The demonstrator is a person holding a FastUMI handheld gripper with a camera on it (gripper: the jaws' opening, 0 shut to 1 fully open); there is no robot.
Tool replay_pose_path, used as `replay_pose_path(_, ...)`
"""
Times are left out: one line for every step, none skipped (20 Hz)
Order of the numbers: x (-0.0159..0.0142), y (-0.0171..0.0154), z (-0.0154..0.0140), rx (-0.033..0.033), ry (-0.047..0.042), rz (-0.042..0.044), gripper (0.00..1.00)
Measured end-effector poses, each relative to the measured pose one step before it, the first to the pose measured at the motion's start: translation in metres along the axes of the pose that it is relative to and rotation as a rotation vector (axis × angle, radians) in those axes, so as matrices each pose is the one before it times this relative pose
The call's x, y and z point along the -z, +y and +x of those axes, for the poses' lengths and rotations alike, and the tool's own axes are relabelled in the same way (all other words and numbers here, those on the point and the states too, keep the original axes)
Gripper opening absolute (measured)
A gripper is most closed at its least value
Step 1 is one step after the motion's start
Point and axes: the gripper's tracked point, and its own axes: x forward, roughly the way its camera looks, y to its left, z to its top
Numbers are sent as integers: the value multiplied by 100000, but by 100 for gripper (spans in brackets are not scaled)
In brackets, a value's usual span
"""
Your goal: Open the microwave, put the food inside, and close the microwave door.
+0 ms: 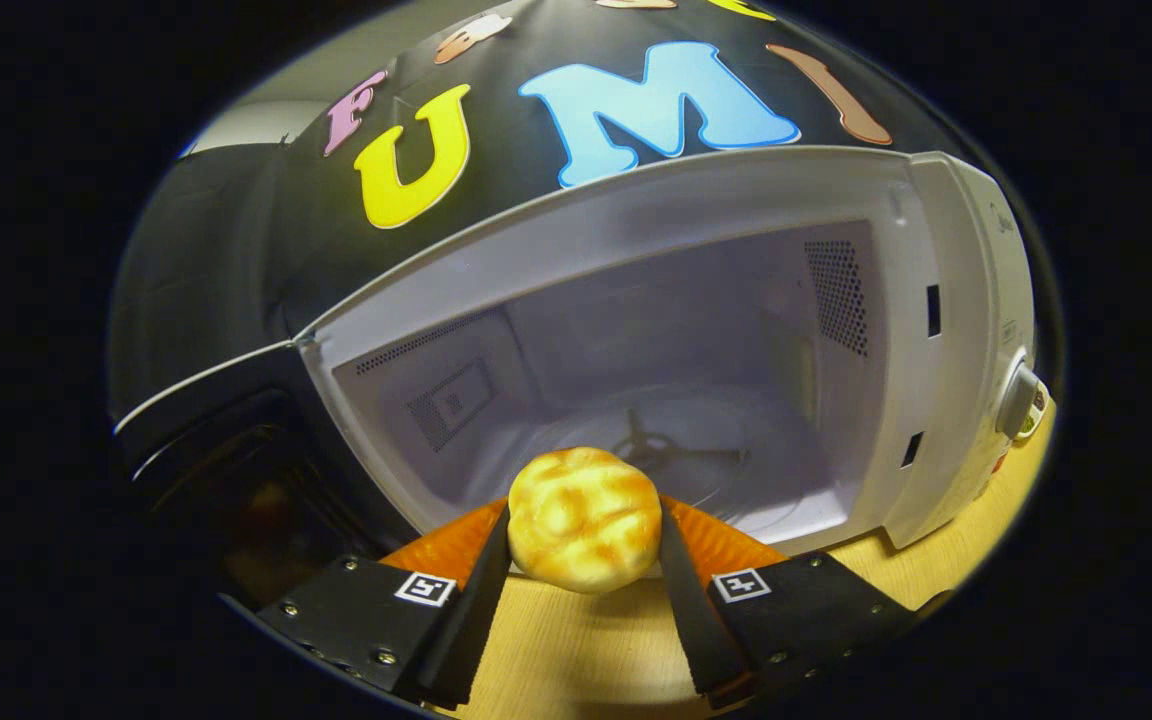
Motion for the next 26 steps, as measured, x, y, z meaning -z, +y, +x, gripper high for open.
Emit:
replay_pose_path(93, -199, 690, 884, 208, 29, 78)
replay_pose_path(136, -209, 554, 847, 114, 336, 78)
replay_pose_path(56, -100, 583, 578, 63, 325, 78)
replay_pose_path(99, -171, 544, 713, 75, -48, 78)
replay_pose_path(54, -201, 436, 869, 247, -391, 78)
replay_pose_path(66, -88, 331, 348, -291, -220, 78)
replay_pose_path(-163, -102, 336, 576, -907, -202, 78)
replay_pose_path(-78, -81, 247, 947, -707, -732, 78)
replay_pose_path(-64, -83, 159, 826, -430, -903, 80)
replay_pose_path(188, 21, 205, 490, 439, -299, 84)
replay_pose_path(107, -19, 17, 352, 362, -82, 86)
replay_pose_path(1, 167, -163, -166, 6, -197, 91)
replay_pose_path(-151, -110, -92, 787, -284, -602, 91)
replay_pose_path(-336, -61, -226, 192, -887, -858, 91)
replay_pose_path(-454, 162, -240, -266, -784, -400, 91)
replay_pose_path(-324, 127, -344, -247, -536, -453, 91)
replay_pose_path(-390, 81, -492, -344, -468, -761, 91)
replay_pose_path(-378, 151, -752, -373, -551, -826, 91)
replay_pose_path(-364, 124, -790, -530, -690, -695, 92)
replay_pose_path(-485, 257, -1060, -687, -1174, -1012, 91)
replay_pose_path(-496, 213, -1081, -637, -986, -1191, 92)
replay_pose_path(-477, 390, -1299, -857, -1013, -1072, 91)
replay_pose_path(-484, 341, -1163, -955, -755, -841, 91)
replay_pose_path(-525, 475, -1459, -1127, -782, -940, 91)
replay_pose_path(-769, 496, -1675, -1037, -1248, -954, 91)
replay_pose_path(-803, 563, -1553, -884, -1689, -530, 91)
